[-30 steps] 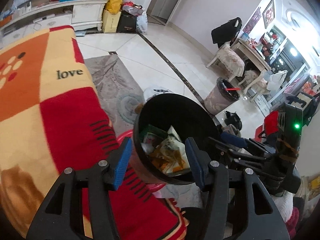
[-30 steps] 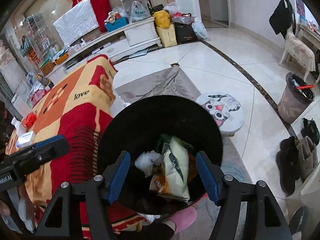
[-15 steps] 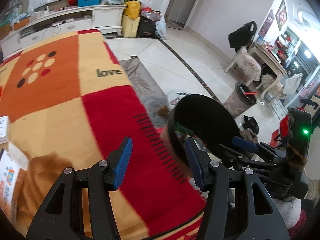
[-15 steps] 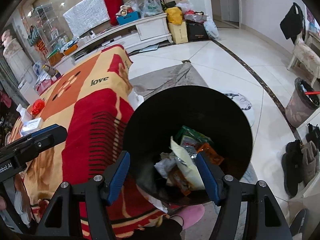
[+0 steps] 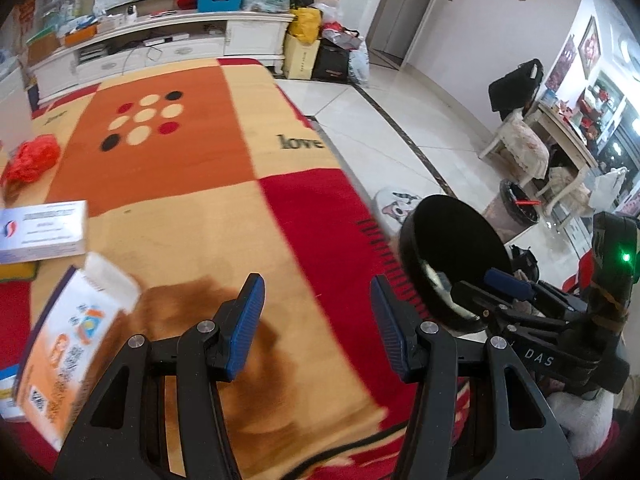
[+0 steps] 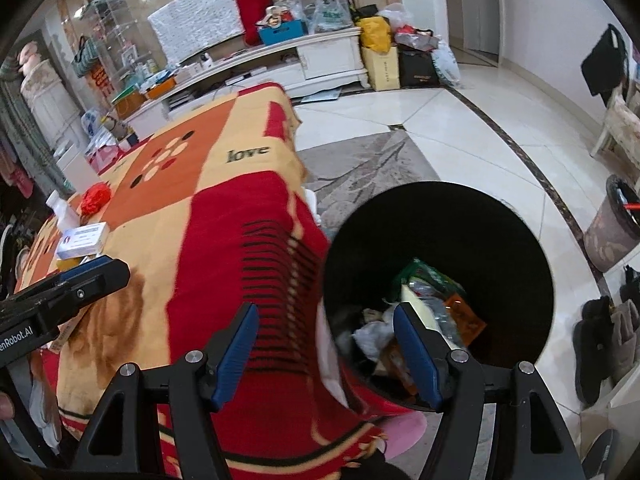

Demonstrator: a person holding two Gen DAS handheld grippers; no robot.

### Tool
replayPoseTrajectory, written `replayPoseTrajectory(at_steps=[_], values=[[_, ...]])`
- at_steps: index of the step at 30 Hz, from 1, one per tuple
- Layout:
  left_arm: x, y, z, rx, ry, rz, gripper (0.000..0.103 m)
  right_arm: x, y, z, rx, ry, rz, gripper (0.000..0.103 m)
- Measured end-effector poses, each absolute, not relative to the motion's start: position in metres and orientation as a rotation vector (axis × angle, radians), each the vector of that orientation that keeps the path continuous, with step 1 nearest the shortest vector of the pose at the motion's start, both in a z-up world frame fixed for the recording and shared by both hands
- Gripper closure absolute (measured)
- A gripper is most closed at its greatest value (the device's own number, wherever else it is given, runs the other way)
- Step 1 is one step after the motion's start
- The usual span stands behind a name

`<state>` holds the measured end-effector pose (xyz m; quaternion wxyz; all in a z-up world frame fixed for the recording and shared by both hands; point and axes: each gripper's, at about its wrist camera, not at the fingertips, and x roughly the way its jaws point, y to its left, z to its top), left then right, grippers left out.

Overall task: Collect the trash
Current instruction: 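Move both tools back to the table toward the medicine boxes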

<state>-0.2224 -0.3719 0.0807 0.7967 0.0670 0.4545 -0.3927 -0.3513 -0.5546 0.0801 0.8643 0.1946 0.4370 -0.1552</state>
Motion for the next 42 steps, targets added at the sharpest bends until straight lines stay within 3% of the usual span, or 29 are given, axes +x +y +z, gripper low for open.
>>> replayPoseTrajectory(at_steps=[15, 22, 33, 42], values=[[-0.173, -0.251, 0.092, 0.084, 0.956, -0.634, 0.049, -0.304, -0.491, 0.079, 0.363, 0.956, -0.194, 0.032], [-0.130, -0.194, 0.066, 0.015, 1.033, -0.457, 0.050, -0.287, -0.465, 0.080, 0.341, 0.964, -0.133, 0.032], [-0.179, -0.231, 0.041, 0.016, 1.138, -0.658, 0.049, -0.276, -0.450, 0.083, 0.327, 0.970, -0.101, 0.032], [-0.205, -0.223, 0.058, -0.023, 1.143, -0.770, 0.049, -0.272, -0.433, 0.088, 0.338, 0.975, -0.063, 0.028]])
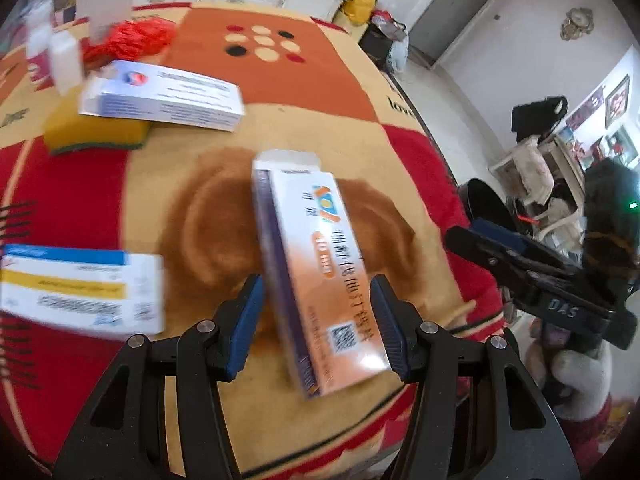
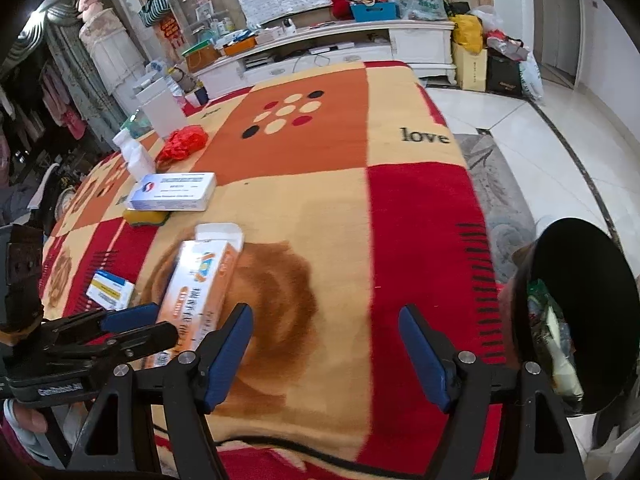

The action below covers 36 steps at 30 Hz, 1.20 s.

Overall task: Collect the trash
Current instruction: 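Move both tools back to the table toward the medicine boxes, then grasp the orange-printed box with the right tool while the left grasps the white blue-striped box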

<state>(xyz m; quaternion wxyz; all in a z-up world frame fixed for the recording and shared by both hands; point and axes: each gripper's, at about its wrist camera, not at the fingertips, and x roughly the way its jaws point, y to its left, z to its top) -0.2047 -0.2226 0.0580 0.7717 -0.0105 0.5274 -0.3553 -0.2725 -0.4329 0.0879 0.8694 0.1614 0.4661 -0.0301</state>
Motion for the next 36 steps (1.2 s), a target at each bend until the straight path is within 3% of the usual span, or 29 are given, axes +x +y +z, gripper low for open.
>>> replayPoseTrajectory(at_steps=[7, 14, 27, 30, 31, 34, 36], values=[[-0.210, -0.143, 0.067, -0.029, 1.123, -0.635, 0.049, -0.260, -0.399, 0.081, 0.326, 0.999, 0.029, 0.027], [-0.187, -0.064, 0.040, -0.095, 1.186, -0.390, 0.050, -0.246, -0.374, 0.077, 0.309, 1.023, 0.093, 0.026], [-0.121, -0.089, 0.042, -0.264, 1.127, -0.489, 0.049, -0.211, -0.320, 0.055, 0.260, 1.089, 0.127, 0.021], [-0.124, -0.087, 0.048, -0.306, 1.129, -0.498, 0.049, -0.209, -0.316, 0.055, 0.180, 1.040, 0.121, 0.027], [-0.124, -0.087, 0.048, -0.319, 1.130, -0.499, 0.046, -0.209, -0.320, 0.054, 0.163, 1.029, 0.105, 0.037], [-0.131, -0.083, 0.051, -0.364, 1.120, -0.497, 0.033, -0.207, -0.338, 0.055, 0.172, 1.016, 0.078, 0.037], [-0.133, -0.087, 0.048, -0.368, 1.128, -0.481, 0.032, -0.206, -0.349, 0.056, 0.165, 1.012, 0.047, 0.037]])
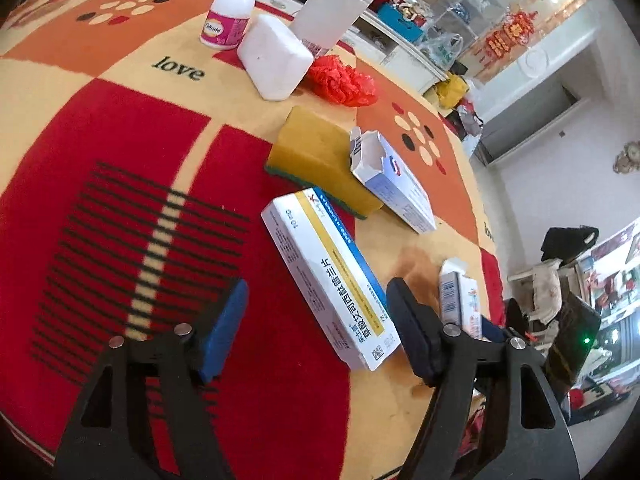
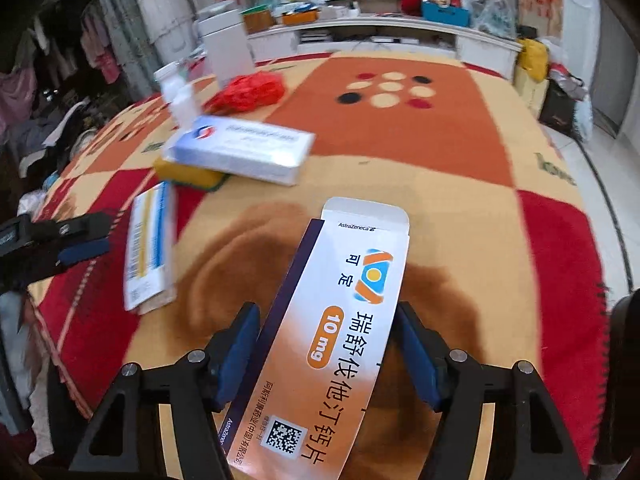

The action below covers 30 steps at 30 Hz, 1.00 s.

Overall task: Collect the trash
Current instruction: 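Grasp the orange-printed box with the right tool while the left grasps the white blue-striped box, then carry both medicine boxes in both tools over the black bin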

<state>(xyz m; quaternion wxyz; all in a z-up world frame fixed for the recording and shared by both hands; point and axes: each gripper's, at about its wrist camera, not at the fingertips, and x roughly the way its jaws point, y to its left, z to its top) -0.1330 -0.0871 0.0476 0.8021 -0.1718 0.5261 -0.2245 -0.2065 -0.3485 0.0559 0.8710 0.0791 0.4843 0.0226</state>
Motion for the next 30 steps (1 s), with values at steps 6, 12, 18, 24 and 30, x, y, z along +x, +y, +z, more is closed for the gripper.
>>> replayPoseTrajectory(at_steps=[6, 12, 18, 24, 30], values=[[-0.126, -0.119, 0.037, -0.345, 1.137, -0.395, 0.032, -0.210, -0.364, 0.055, 0.228, 1.030, 0.028, 0.032], [-0.125, -0.151, 0.037, -0.209, 1.083, -0.286, 0.032, -0.216, -0.356, 0.054, 0.194, 1.019, 0.037, 0.026], [-0.133, -0.149, 0.035, -0.151, 1.050, -0.343, 0.044, -0.222, -0.361, 0.054, 0.176, 0.972, 0.070, 0.037], [-0.151, -0.152, 0.050, -0.171, 1.059, -0.459, 0.053, -0.233, -0.378, 0.068, 0.202, 0.940, 0.070, 0.043], [-0.173, -0.185, 0.070, -0.114, 1.017, -0.557, 0.053, -0.254, -0.400, 0.083, 0.225, 0.906, 0.035, 0.043]])
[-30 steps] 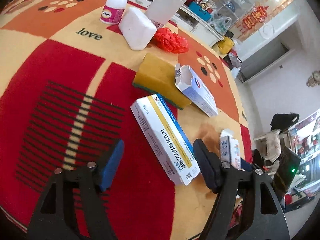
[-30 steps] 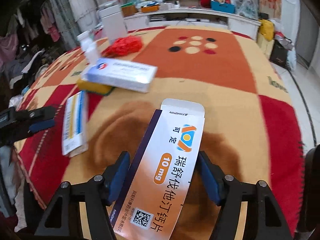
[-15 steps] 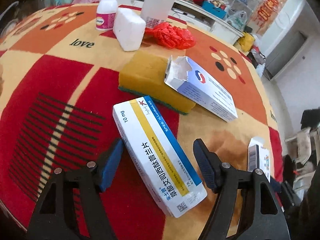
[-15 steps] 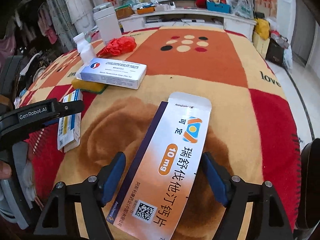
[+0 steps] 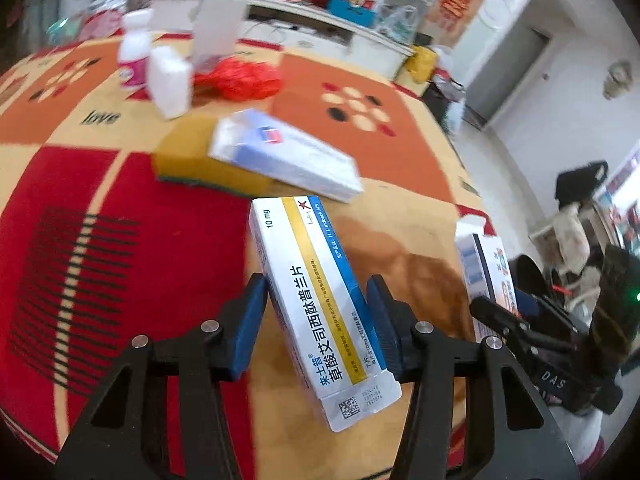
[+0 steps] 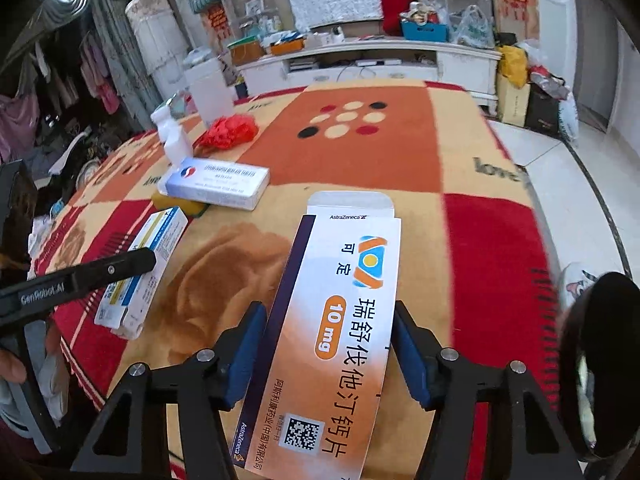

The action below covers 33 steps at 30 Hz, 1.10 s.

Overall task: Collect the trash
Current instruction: 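Carry both medicine boxes in both tools over the black bin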

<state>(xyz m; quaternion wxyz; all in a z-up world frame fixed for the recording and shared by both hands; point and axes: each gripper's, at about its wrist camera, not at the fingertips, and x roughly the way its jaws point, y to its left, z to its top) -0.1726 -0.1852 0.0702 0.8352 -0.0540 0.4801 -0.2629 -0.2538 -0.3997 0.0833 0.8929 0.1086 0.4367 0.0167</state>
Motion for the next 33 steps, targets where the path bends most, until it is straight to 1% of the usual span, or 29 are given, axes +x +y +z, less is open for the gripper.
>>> replayPoseTrajectory(at_steps=[15, 33], values=[[-0.207, -0.289, 0.091, 0.021, 0.968, -0.727, 0.053, -0.308, -0.477, 0.106, 0.308, 0.835, -0.126, 0.043], [-0.238, -0.413, 0.095, 0.137, 0.958, -0.924, 0.053, -0.367, -0.582, 0.103, 0.396, 0.816, -0.355, 0.043]])
